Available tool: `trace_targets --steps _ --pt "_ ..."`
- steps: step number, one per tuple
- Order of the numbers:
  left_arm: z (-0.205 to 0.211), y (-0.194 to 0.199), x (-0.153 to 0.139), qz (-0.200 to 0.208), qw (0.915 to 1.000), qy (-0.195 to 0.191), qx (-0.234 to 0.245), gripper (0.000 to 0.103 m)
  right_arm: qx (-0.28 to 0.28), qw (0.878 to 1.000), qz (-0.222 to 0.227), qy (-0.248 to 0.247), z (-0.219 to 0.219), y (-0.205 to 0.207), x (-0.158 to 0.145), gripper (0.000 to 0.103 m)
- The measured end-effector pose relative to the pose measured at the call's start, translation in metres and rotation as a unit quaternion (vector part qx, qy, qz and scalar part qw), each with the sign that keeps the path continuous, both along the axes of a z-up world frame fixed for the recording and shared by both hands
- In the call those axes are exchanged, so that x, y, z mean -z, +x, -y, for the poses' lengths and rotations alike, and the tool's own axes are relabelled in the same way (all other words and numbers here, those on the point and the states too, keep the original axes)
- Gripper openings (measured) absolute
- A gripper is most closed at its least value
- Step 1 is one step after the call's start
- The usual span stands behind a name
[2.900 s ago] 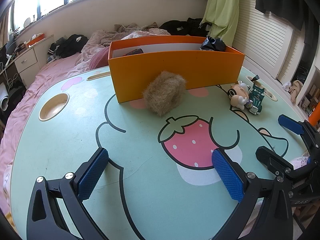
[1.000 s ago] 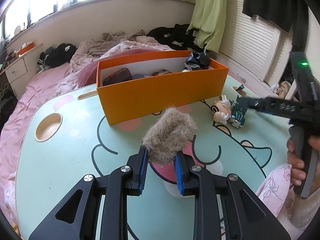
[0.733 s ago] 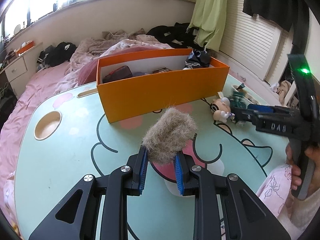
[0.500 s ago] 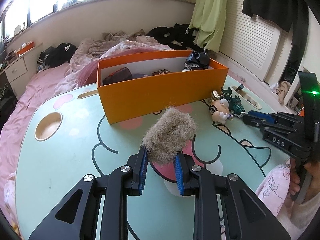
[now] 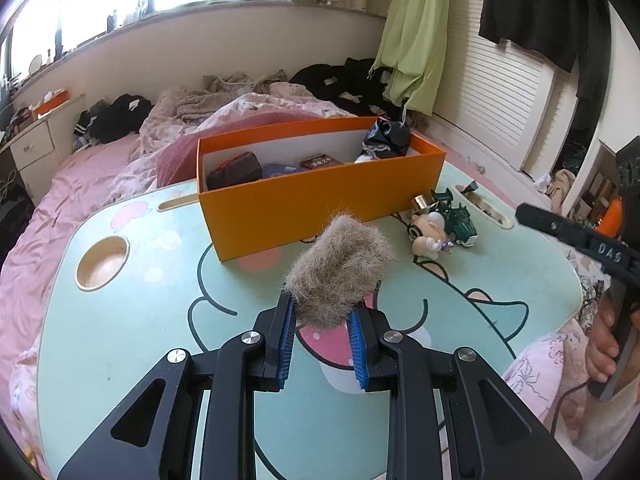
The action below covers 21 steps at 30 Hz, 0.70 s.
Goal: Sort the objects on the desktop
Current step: 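Grasp the green toy car with the right gripper while the left holds the fluffy ball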
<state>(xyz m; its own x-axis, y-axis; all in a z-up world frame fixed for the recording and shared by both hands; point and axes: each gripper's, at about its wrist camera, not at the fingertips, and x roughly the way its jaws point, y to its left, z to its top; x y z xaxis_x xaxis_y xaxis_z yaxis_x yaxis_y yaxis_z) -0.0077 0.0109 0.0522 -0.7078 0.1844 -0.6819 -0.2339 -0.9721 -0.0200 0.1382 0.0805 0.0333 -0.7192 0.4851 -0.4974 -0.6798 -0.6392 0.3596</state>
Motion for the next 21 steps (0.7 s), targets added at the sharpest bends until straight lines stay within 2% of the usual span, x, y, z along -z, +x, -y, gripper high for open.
trace_targets --steps 7,9,10,11,12,13,15,16,17,21 --pt "-0.004 -0.001 0.003 0.005 1.0000 0.000 0.003 0.025 0.028 0.999 -0.008 -0.025 -0.022 0.009 -0.001 0.002" --pt "-0.005 -0.001 0.004 0.008 1.0000 0.001 0.005 0.025 0.014 0.999 0.001 -0.032 -0.024 0.000 0.000 0.007" --pt "-0.006 -0.002 0.005 0.009 0.9999 0.001 0.006 0.025 0.012 0.999 0.004 -0.044 -0.026 -0.006 0.003 0.034" --pt "-0.006 -0.002 0.006 0.011 0.9999 0.001 0.007 0.025 0.019 0.999 0.005 -0.049 -0.028 -0.012 0.004 0.072" --pt "-0.007 -0.002 0.007 0.012 0.9999 0.001 0.008 0.025 0.027 0.999 0.008 -0.041 -0.028 -0.018 0.005 0.077" --pt "-0.008 -0.002 0.007 0.013 0.9999 0.000 0.009 0.025 0.031 0.999 0.026 -0.032 -0.028 -0.027 0.005 0.076" --pt "-0.008 -0.002 0.007 0.013 0.9999 0.000 0.010 0.025 0.034 0.996 0.078 -0.026 -0.030 -0.046 0.009 0.059" --pt "-0.008 -0.002 0.007 0.013 0.9999 0.001 0.010 0.025 0.032 0.994 0.098 -0.035 -0.033 -0.055 0.012 0.042" --pt "-0.008 -0.002 0.007 0.013 0.9999 0.001 0.009 0.025 0.032 0.992 0.113 -0.047 -0.037 -0.061 0.016 0.032" --pt "-0.008 -0.001 0.007 0.012 0.9999 0.003 0.008 0.025 0.036 0.986 0.153 -0.050 -0.046 -0.075 0.028 0.030"
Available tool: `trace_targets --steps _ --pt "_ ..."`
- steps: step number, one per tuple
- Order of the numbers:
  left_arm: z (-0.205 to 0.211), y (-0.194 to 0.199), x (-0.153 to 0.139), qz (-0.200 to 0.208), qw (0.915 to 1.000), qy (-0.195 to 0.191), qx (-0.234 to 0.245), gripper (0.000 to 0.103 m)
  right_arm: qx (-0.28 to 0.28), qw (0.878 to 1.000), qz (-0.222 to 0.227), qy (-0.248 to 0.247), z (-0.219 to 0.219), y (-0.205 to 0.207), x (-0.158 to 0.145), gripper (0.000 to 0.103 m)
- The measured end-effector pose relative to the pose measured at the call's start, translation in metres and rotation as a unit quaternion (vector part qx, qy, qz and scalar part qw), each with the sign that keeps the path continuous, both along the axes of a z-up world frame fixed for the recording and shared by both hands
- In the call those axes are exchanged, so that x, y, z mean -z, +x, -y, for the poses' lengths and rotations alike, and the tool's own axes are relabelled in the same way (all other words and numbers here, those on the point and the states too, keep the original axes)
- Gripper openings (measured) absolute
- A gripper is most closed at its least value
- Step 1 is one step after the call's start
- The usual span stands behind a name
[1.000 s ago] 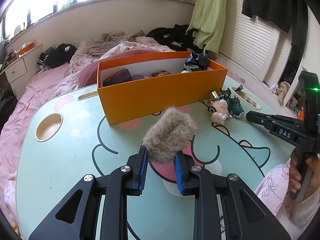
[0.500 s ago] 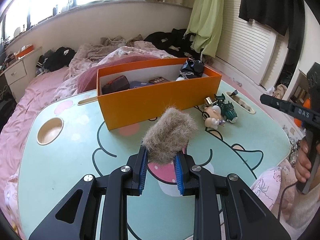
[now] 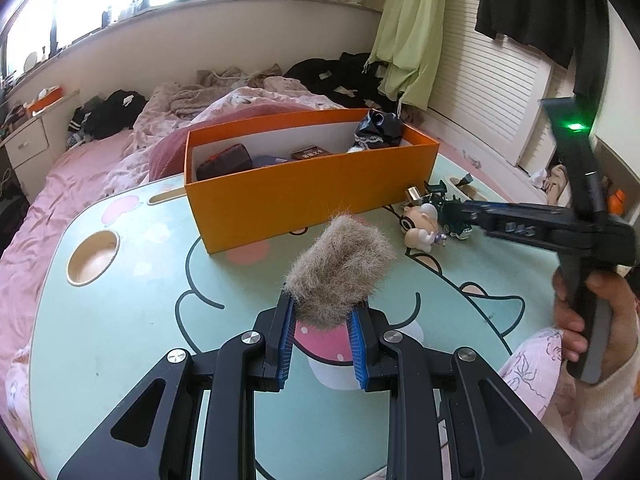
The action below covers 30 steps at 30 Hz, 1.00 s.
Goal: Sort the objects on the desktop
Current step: 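Grasp the green toy car with the right gripper while the left holds the fluffy ball, then drop the fluffy ball into the orange box while the right gripper drops the green car in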
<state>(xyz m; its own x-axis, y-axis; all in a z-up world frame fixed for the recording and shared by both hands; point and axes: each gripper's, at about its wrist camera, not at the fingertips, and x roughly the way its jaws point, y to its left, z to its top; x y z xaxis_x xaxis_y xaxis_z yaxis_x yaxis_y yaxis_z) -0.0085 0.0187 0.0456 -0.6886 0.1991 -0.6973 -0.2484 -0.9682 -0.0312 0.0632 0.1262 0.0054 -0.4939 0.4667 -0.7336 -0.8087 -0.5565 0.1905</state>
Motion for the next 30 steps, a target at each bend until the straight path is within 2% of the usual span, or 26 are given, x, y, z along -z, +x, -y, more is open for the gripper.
trace_targets --steps 2,5,9,11,15,22,26,30 --pt "0.001 0.000 0.000 0.001 1.0000 0.000 0.001 0.025 -0.004 1.000 0.011 -0.021 -0.006 -0.004 0.005 0.031" --pt "0.001 -0.001 0.001 0.002 1.0000 -0.001 0.002 0.025 -0.016 0.999 0.048 -0.003 -0.005 -0.013 0.006 0.031" --pt "0.003 -0.001 0.001 0.002 1.0000 -0.002 0.001 0.025 -0.023 0.998 0.064 0.010 -0.001 -0.013 0.008 0.028" --pt "0.006 -0.001 0.000 0.001 1.0000 -0.001 -0.001 0.025 -0.020 0.998 0.051 0.008 0.003 -0.008 0.008 0.028" --pt "0.010 -0.001 -0.005 -0.005 1.0000 0.001 -0.007 0.025 -0.011 1.000 -0.005 0.010 0.008 0.013 0.001 0.028" --pt "0.013 -0.009 -0.034 -0.035 0.9993 0.012 -0.008 0.025 -0.029 0.993 -0.114 0.015 0.007 0.045 -0.045 0.028" --pt "0.005 -0.041 -0.053 -0.033 0.9991 0.026 -0.006 0.025 -0.054 0.988 -0.144 0.013 -0.011 0.031 -0.075 0.028" --pt "-0.005 -0.080 -0.058 -0.024 0.9992 0.026 -0.017 0.025 -0.068 0.985 -0.157 0.006 -0.029 -0.003 -0.086 0.028"
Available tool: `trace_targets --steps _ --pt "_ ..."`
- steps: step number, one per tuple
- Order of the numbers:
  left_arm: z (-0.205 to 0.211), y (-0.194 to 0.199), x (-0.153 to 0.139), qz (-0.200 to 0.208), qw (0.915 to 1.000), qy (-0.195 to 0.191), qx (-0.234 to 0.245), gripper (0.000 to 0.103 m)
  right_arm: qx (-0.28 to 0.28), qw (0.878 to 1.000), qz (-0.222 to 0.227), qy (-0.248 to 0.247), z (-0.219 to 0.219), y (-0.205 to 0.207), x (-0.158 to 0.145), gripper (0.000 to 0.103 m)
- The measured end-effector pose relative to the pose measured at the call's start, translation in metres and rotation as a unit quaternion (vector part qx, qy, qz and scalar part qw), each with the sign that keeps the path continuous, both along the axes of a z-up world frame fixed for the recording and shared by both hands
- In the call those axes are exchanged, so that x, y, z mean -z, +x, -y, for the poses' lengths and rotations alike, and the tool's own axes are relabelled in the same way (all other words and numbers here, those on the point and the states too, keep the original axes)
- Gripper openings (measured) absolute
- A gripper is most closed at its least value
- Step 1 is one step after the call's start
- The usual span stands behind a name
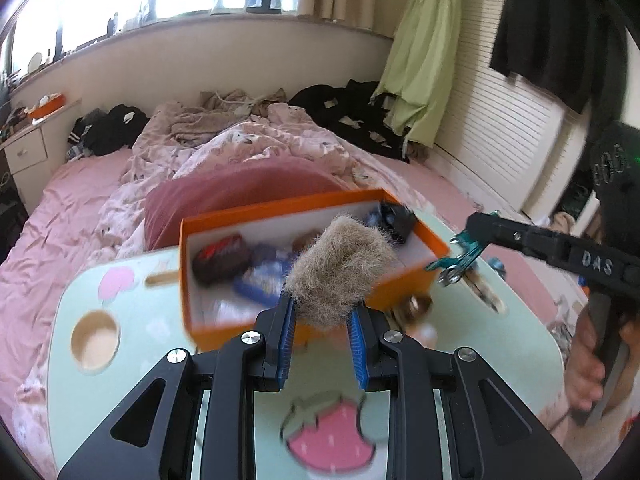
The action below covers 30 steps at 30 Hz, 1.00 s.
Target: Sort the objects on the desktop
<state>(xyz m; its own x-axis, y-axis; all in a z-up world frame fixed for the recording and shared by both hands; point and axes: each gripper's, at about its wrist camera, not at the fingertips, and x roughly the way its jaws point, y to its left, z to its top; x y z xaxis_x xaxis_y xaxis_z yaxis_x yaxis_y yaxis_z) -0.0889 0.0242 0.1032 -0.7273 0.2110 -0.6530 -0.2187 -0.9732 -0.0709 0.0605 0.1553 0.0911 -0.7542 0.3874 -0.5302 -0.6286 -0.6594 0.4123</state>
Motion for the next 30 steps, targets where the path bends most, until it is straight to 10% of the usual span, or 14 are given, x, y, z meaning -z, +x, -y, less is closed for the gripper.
trace_targets --steps 6,8,12,19,30 --pt "0.001 -0.050 0.024 0.043 0.9981 -0.004 -0.043 0.040 0.009 1.000 0.008 -0.013 -0.028 -0.045 0.014 0.031" --pt "0.006 -0.046 0.029 0.046 0.9977 0.003 -0.050 0.041 0.017 1.000 -0.001 -0.026 -0.028 -0.042 0.021 0.051" --pt "0.023 -0.021 0.030 0.028 0.9978 0.031 -0.051 0.068 0.031 1.000 -0.004 0.003 -0.010 -0.021 0.019 0.059" --pt "0.009 0.030 0.037 0.021 0.9994 -0.024 -0.016 0.072 0.041 0.998 0.030 0.034 0.043 0.018 0.028 0.085" --pt "-0.009 0.063 0.081 0.077 0.9949 -0.065 -0.010 0.072 0.029 0.989 0.133 0.062 0.107 0.023 0.089 0.086"
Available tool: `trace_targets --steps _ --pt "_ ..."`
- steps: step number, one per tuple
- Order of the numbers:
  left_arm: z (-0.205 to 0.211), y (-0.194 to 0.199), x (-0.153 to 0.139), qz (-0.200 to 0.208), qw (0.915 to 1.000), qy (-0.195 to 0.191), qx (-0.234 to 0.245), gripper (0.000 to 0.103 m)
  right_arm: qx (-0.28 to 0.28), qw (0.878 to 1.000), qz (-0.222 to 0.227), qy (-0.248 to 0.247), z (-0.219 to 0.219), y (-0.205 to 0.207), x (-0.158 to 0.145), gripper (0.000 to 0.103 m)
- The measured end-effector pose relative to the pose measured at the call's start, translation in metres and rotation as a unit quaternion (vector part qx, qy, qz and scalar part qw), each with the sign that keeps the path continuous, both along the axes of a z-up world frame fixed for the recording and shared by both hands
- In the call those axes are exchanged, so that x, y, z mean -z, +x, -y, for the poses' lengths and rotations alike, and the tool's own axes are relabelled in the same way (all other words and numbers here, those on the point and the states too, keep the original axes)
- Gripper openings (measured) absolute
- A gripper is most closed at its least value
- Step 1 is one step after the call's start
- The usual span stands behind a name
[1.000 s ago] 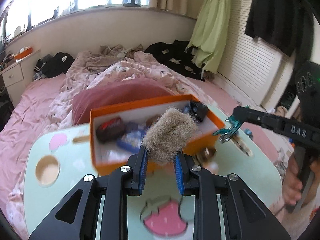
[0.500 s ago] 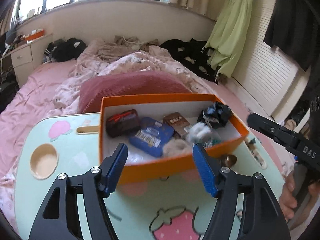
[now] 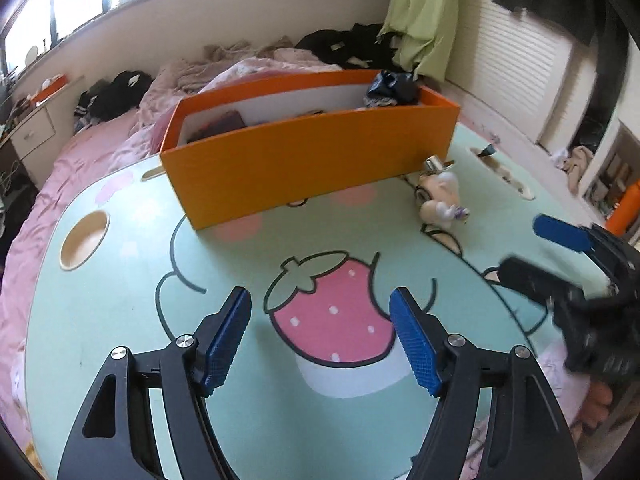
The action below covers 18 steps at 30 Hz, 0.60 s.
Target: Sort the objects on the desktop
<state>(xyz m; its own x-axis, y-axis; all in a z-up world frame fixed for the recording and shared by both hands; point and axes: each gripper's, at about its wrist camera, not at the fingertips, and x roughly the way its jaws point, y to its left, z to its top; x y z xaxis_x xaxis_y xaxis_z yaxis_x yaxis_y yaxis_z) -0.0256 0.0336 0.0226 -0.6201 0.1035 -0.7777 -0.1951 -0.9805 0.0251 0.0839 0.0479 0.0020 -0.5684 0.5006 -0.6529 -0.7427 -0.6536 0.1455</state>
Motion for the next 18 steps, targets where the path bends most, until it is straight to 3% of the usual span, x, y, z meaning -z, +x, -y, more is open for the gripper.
trace_targets --steps 2,4,5,7,18 --pt "0.001 -0.002 0.003 0.006 0.9999 0.004 -0.008 0.074 -0.001 1.000 0.012 0.005 0.002 -0.002 0.010 0.090" --pt "0.003 -0.001 0.005 0.005 0.9998 0.004 -0.017 0.086 0.009 0.999 0.033 0.032 0.006 -0.005 0.016 0.101" --pt "0.003 0.000 0.006 0.003 0.9997 0.005 -0.022 0.088 0.015 0.998 0.035 0.047 0.009 -0.005 0.018 0.103" --pt "0.002 0.002 0.009 0.001 0.9996 0.005 -0.028 0.103 0.019 0.998 0.017 0.063 0.014 0.000 0.024 0.103" --pt "0.002 0.002 0.011 -0.002 0.9997 0.005 -0.022 0.103 0.019 0.997 0.004 0.074 0.015 0.002 0.028 0.103"
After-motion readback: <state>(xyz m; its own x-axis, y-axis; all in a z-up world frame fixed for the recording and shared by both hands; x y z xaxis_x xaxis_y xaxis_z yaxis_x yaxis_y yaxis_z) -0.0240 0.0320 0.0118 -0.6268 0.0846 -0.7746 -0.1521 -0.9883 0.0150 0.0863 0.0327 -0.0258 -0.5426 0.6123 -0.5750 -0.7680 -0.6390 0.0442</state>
